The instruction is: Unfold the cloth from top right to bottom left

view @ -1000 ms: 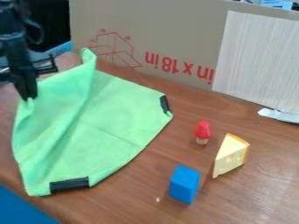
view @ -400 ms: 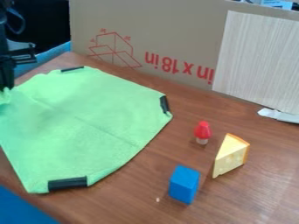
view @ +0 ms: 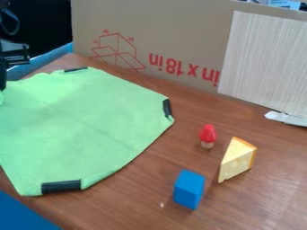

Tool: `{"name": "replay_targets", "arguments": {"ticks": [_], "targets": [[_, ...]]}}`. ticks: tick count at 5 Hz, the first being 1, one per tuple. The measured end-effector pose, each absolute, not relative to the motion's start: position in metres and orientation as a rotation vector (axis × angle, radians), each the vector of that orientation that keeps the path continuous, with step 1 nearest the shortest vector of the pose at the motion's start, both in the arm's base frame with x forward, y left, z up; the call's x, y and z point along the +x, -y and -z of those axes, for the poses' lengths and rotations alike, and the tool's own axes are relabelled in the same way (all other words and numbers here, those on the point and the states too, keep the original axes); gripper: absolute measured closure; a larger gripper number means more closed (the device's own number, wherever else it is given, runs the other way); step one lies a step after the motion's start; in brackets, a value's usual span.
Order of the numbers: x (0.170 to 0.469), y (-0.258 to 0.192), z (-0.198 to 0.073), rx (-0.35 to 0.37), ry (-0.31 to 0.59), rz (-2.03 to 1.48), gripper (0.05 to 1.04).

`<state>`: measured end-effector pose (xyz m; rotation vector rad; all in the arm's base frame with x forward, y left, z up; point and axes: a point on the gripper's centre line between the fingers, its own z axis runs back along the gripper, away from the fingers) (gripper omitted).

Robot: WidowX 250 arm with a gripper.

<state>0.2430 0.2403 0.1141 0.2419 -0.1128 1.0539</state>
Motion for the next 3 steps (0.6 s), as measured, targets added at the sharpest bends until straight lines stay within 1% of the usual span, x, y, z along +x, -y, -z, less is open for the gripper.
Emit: {"name": "replay_targets", "arguments": {"ticks": [1,2,3], "targets": [[0.2373,-0.2483,-0.1140,0.281,0.073,-1.078,0.879],[0.2333,-0.2509,-0.1149,0.317,0.059,-1.097,0.631],[0.2355,-0.2451,-0.1137,0.348,0.050,-1.100,0.284]]}}
